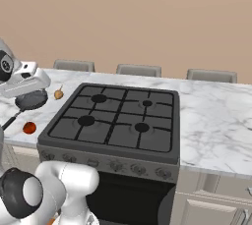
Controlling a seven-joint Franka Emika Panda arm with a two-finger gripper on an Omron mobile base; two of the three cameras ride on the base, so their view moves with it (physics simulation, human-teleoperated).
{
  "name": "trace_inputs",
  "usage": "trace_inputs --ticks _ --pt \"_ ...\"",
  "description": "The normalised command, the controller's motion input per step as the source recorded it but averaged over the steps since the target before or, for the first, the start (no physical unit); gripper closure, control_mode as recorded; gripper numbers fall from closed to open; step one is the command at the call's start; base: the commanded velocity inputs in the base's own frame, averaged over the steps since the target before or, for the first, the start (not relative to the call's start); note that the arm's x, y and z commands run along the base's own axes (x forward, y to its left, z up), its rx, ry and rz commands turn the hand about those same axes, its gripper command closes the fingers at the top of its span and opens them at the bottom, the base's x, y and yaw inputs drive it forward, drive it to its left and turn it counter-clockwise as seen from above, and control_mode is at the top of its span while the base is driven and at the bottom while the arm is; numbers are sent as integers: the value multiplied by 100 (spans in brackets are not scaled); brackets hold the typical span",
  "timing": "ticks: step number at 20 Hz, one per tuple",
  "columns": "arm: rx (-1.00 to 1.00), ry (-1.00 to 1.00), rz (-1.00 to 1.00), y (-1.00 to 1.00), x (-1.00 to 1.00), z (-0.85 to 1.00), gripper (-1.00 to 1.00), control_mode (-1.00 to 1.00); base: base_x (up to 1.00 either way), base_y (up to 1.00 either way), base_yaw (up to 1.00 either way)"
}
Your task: Place the pan on the front right burner on the stove. Then place the tomato and the onion in the pan and turn on the front right burner.
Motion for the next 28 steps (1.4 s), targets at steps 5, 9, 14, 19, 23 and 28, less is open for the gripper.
trace_inputs --ticks 5,9,14,19,23,28 --pt "3 4 0 30 -7 -5 -100 -100 0 0 0" --pt "3 3 0 34 -6 -16 -100 -100 0 0 0" --pt "5 5 0 41 -1 -27 -100 -100 0 0 0" --pt "11 5 0 36 0 -28 -100 -100 0 0 0" --pt "12 3 0 28 0 -26 -100 -100 0 0 0" --pt "6 3 0 29 0 -25 -100 -100 0 0 0"
